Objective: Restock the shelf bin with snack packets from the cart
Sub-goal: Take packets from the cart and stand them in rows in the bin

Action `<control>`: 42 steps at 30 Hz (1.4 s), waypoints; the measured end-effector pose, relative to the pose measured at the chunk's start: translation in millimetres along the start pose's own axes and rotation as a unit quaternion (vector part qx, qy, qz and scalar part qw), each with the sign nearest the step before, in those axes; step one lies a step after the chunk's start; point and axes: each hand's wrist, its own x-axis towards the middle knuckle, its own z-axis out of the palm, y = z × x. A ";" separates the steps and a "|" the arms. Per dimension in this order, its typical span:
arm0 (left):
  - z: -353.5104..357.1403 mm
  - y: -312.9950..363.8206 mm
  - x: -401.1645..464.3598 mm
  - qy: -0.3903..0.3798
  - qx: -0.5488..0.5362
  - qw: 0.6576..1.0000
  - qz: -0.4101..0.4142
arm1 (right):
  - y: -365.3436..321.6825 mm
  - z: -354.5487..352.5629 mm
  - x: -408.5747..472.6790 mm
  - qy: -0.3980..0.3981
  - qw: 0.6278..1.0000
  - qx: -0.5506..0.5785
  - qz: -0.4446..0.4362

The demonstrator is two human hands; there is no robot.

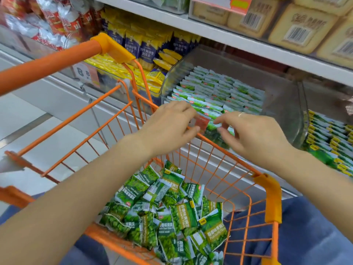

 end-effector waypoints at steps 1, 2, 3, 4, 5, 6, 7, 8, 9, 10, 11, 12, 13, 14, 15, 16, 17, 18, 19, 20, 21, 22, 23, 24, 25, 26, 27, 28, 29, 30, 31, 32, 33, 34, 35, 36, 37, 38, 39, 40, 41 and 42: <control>-9.0 -0.8 -6.8 0.011 -0.013 1.000 0.008 | -14.8 0.1 -4.0 -0.027 0.999 0.017 -0.043; -16.5 -1.2 -15.8 0.008 -0.032 0.999 0.008 | -26.7 3.9 -8.6 -0.070 0.993 0.028 -0.089; -21.7 -2.7 -26.4 -0.017 -0.051 0.999 0.002 | -36.2 10.1 -11.8 -0.129 0.983 0.038 -0.127; -22.9 -5.4 -37.9 -0.067 -0.053 0.996 -0.011 | -45.3 16.6 -12.7 -0.194 0.969 0.040 -0.150; -21.7 -8.9 -49.6 -0.141 -0.029 0.989 -0.029 | -53.4 25.0 -13.5 -0.245 0.955 0.036 -0.165; -18.2 -13.9 -60.6 -0.230 0.014 0.972 -0.051 | -62.0 35.7 -15.4 -0.284 0.942 0.035 -0.173; -14.7 -19.3 -70.6 -0.320 0.060 0.942 -0.079 | -72.3 46.1 -16.4 -0.313 0.933 0.037 -0.175; -12.2 -24.7 -78.8 -0.398 0.103 0.905 -0.108 | -84.6 54.8 -16.1 -0.340 0.923 0.040 -0.175; -10.7 -28.8 -85.0 -0.454 0.139 0.870 -0.133 | -98.0 63.6 -15.5 -0.355 0.916 0.048 -0.179; -9.9 -32.7 -88.5 -0.482 0.171 0.847 -0.148 | -111.1 73.5 -15.4 -0.361 0.913 0.062 -0.181; -9.2 -35.6 -89.4 -0.489 0.195 0.836 -0.153 | -123.8 83.6 -15.1 -0.359 0.912 0.085 -0.179; -8.1 -36.6 -89.2 -0.486 0.216 0.833 -0.152 | -136.5 92.9 -14.7 -0.361 0.910 0.106 -0.176; -6.3 -35.7 -88.6 -0.483 0.238 0.830 -0.149 | -148.3 101.0 -13.4 -0.363 0.907 0.125 -0.170; -4.3 -33.1 -87.6 -0.492 0.257 0.819 -0.144 | -159.2 106.7 -11.5 -0.369 0.905 0.133 -0.168; -2.0 -29.9 -86.8 -0.512 0.273 0.802 -0.139 | -168.2 110.1 -8.9 -0.372 0.904 0.128 -0.171; 1.3 -26.9 -87.0 -0.537 0.291 0.781 -0.131 | -174.4 112.6 -6.7 -0.381 0.900 0.113 -0.179; 5.5 -24.8 -88.1 -0.560 0.311 0.759 -0.120 | -178.3 113.4 -4.9 -0.392 0.894 0.100 -0.191; 10.6 -23.9 -89.8 -0.574 0.329 0.742 -0.107 | -179.2 113.7 -4.0 -0.407 0.887 0.092 -0.199; 14.8 -23.3 -92.0 -0.578 0.345 0.734 -0.094 | -177.6 114.3 -4.5 -0.417 0.881 0.095 -0.200; 16.8 -23.8 -93.8 -0.571 0.353 0.736 -0.084 | -174.2 113.4 -4.8 -0.432 0.875 0.109 -0.191; 16.4 -24.3 -94.5 -0.562 0.354 0.744 -0.075 | -169.1 113.4 -5.4 -0.442 0.870 0.125 -0.178; 15.0 -26.8 -95.3 -0.553 0.347 0.755 -0.066 | -162.5 112.2 -4.5 -0.458 0.863 0.142 -0.160; 11.6 -29.3 -96.2 -0.545 0.329 0.769 -0.066 | -154.9 111.8 -2.1 -0.473 0.856 0.162 -0.137; 8.0 -33.1 -96.2 -0.532 0.298 0.789 -0.075 | -147.1 108.3 2.6 -0.497 0.841 0.184 -0.105; 4.8 -39.0 -95.8 -0.513 0.255 0.815 -0.085 | -138.5 105.4 8.4 -0.511 0.830 0.215 -0.069; 2.4 -45.5 -94.8 -0.480 0.202 0.848 -0.100 | -129.2 101.0 15.4 -0.513 0.819 0.256 -0.031; 0.8 -50.0 -93.1 -0.437 0.142 0.879 -0.125 | -119.9 95.2 22.1 -0.500 0.812 0.300 -0.002; -1.3 -51.4 -89.9 -0.394 0.062 0.902 -0.165 | -111.9 87.5 27.8 -0.482 0.810 0.335 0.015; -3.9 -50.5 -85.6 -0.355 -0.043 0.909 -0.215 | -104.5 81.6 31.3 -0.460 0.810 0.363 0.021; -6.6 -46.7 -80.8 -0.317 -0.162 0.894 -0.272 | -99.3 76.4 32.6 -0.452 0.805 0.384 0.028; -10.1 -41.5 -75.8 -0.277 -0.268 0.864 -0.323 | -97.2 71.6 32.6 -0.447 0.795 0.409 0.035; -14.3 -37.2 -71.4 -0.233 -0.349 0.830 -0.366 | -97.0 66.9 33.0 -0.429 0.793 0.431 0.045; -19.1 -34.5 -68.2 -0.185 -0.408 0.801 -0.396 | -96.5 63.0 32.5 -0.408 0.785 0.462 0.063; -23.6 -33.0 -66.5 -0.137 -0.453 0.778 -0.413 | -96.8 57.7 32.4 -0.371 0.778 0.500 0.089; -28.5 -32.2 -66.0 -0.086 -0.497 0.756 -0.418 | -96.2 54.1 32.9 -0.328 0.761 0.549 0.111; -33.4 -32.3 -64.8 -0.035 -0.541 0.732 -0.413 | -95.4 47.0 36.8 -0.282 0.741 0.596 0.127; -38.4 -32.5 -63.5 0.015 -0.582 0.705 -0.404 | -91.0 49.7 40.9 -0.243 0.728 0.626 0.142; -43.9 -31.8 -61.4 0.058 -0.610 0.686 -0.393 | -90.6 42.9 44.0 -0.212 0.705 0.658 0.160; -48.5 -30.9 -58.9 0.089 -0.620 0.680 -0.382 | -86.6 39.7 42.8 -0.197 0.679 0.685 0.174; -51.4 -28.6 -55.8 0.105 -0.615 0.688 -0.371 | -86.4 32.7 44.2 -0.174 0.659 0.706 0.190; -52.6 -25.3 -52.4 0.107 -0.599 0.707 -0.361 | -83.9 33.0 45.0 -0.153 0.641 0.726 0.196; -51.7 -21.5 -48.5 0.103 -0.575 0.731 -0.352 | -83.8 28.9 46.7 -0.124 0.620 0.740 0.229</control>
